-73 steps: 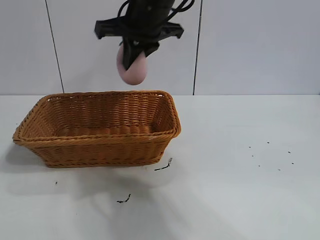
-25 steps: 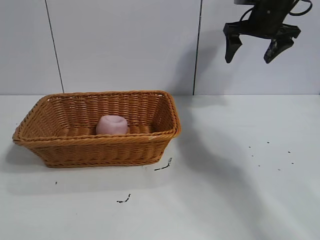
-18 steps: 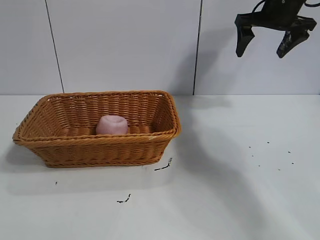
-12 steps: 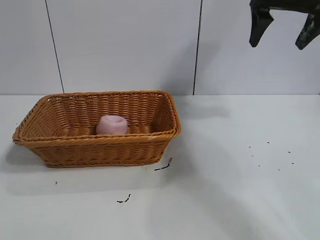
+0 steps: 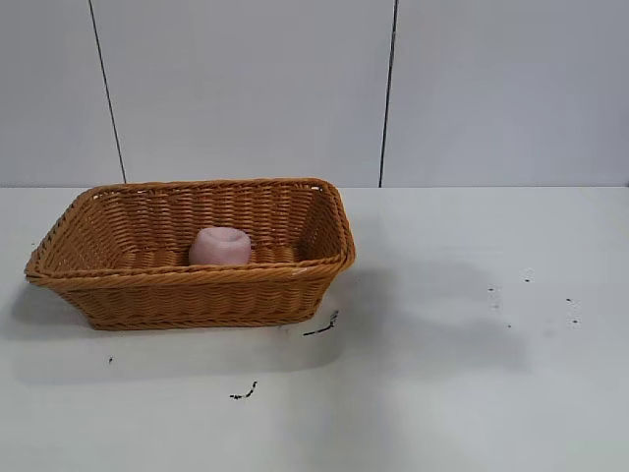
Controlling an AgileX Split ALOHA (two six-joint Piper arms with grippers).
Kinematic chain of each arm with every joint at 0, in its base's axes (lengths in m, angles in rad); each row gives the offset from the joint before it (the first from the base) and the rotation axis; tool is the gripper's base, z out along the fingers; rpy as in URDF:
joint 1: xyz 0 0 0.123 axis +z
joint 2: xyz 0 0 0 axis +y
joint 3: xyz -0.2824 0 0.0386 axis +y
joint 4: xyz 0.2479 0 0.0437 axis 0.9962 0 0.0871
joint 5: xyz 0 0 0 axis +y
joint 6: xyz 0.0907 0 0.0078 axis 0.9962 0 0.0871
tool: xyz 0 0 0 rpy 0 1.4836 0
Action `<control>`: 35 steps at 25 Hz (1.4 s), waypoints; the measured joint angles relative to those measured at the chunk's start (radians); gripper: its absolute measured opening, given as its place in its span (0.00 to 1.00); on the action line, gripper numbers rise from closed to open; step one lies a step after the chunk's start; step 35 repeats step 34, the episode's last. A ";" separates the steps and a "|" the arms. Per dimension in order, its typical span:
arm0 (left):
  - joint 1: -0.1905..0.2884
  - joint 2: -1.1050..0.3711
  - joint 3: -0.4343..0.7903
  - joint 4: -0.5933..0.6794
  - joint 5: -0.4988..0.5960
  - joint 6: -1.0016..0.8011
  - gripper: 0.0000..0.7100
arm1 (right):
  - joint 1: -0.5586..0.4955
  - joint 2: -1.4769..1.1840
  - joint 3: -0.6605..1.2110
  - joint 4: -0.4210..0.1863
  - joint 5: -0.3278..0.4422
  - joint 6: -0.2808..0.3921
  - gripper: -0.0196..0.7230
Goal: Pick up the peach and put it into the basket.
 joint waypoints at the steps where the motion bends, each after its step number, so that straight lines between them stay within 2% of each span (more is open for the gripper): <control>1: 0.000 0.000 0.000 0.000 0.000 0.000 0.97 | 0.000 -0.065 0.046 0.000 -0.024 0.000 0.95; 5: 0.000 0.000 0.000 0.000 0.000 0.000 0.97 | 0.000 -0.306 0.174 -0.002 -0.067 0.000 0.95; 17: 0.000 0.000 0.000 0.000 0.000 0.000 0.97 | 0.000 -0.789 0.191 -0.008 -0.084 0.004 0.95; 35: 0.000 0.000 0.000 0.000 0.000 0.000 0.97 | 0.001 -0.817 0.192 -0.021 -0.084 0.004 0.95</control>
